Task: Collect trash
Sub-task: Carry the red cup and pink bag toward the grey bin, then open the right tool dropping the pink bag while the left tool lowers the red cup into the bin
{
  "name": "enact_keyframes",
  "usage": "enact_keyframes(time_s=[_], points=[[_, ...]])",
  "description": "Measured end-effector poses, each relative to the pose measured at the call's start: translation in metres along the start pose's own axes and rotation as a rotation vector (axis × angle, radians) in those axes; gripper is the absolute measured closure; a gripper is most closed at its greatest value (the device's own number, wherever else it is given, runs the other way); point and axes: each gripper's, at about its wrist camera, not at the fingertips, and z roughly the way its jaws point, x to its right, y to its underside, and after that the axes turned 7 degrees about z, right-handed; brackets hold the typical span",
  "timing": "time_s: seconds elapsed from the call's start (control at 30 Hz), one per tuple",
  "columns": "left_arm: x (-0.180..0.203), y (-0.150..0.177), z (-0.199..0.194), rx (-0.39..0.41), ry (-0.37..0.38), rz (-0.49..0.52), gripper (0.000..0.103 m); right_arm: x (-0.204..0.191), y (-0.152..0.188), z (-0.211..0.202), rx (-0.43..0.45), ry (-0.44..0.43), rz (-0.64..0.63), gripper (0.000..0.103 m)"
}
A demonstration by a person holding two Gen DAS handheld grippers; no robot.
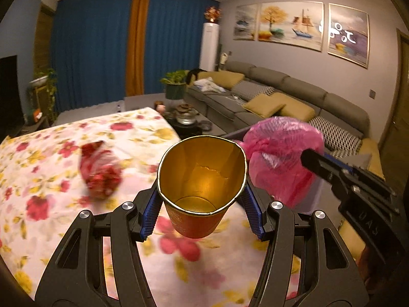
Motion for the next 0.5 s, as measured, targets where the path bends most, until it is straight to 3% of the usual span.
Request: enact_keyframes(time_s=[0.4,0.43,0.47,0.5], points=[[0.041,-0.01,0.04,-0.022,0.057,0.037,0.046,0.05,-0.003,0.01,0.029,0.107,0.064,0.096],[0.045,-0.01,0.042,-0.022,0.061,0.04,0.045,0.052,-0.003,0.011,0.031,0.109,0.069,0.081],[0.047,-0.009,0.045,-0.024,0.067,0.043,0.045,0.053,-0.003,0.012,0.034,0.111,0.077,0.055],[0.048,-0.01,0.048,-0.026,0.07,0.044,0.045,0.054,-0.003,0.011,0.046,0.119,0.084,0.046]])
